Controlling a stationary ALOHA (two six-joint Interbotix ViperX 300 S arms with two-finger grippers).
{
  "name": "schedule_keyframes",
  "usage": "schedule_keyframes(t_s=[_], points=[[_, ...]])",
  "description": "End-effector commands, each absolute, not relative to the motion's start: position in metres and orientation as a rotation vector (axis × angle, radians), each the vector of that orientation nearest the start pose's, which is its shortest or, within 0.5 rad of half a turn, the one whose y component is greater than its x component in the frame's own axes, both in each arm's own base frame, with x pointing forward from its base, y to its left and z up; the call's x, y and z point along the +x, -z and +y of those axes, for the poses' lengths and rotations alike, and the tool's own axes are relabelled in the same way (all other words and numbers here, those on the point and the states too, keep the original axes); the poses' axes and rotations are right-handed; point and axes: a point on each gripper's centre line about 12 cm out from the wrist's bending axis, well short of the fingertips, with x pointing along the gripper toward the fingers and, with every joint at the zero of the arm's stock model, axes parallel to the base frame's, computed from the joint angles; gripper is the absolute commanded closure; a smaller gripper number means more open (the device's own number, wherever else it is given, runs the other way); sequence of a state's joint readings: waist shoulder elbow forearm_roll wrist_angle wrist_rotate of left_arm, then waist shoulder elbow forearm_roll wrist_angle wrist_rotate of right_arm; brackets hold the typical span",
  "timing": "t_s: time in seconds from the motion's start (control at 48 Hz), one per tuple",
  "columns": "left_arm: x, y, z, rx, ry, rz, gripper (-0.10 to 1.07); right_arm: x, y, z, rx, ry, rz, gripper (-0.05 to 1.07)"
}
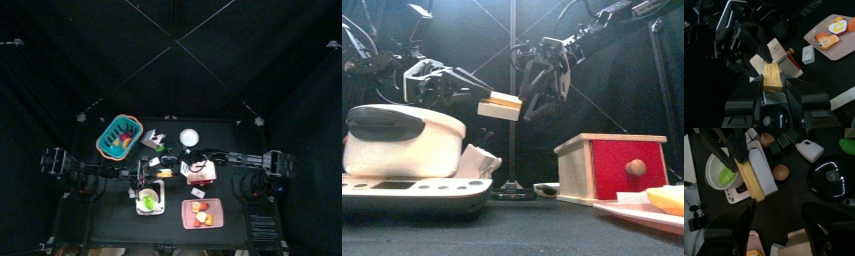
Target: Separate egg
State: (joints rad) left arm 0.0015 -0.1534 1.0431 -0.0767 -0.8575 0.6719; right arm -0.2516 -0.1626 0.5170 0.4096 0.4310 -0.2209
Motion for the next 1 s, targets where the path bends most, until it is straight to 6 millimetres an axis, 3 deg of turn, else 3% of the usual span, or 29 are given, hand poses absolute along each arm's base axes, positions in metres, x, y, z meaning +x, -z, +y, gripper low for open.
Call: schedule_keyframes(t_s=[0.0,0.167,0.312,0.542,0.792,0.979], points=[[0.322,-0.214,0.009,0.567,-0.093,-0.006,0.39,0.363,-0.261,-0.065,0.2,0.141,0.615,0.09],[0.317,-0.232,0.01,0.441,-0.115,-0.064,0.39,0.351,-0.266,-0.049,0.091,0.142,0.428,0.09],[0.313,-0.246,0.008,0.288,-0.107,-0.12,0.39,0.344,-0.258,-0.04,0.047,0.155,0.281,0.08],[0.31,-0.247,-0.002,0.174,-0.027,-0.151,0.39,0.338,-0.26,-0.039,-0.022,0.169,0.121,0.05],[0.31,-0.254,-0.008,0.171,0.014,-0.217,0.39,0.344,-0.268,-0.026,-0.025,0.11,0.073,0.01],[0.308,-0.253,-0.007,0.164,0.006,-0.219,0.39,0.344,-0.269,-0.004,-0.033,0.01,0.066,0.01]])
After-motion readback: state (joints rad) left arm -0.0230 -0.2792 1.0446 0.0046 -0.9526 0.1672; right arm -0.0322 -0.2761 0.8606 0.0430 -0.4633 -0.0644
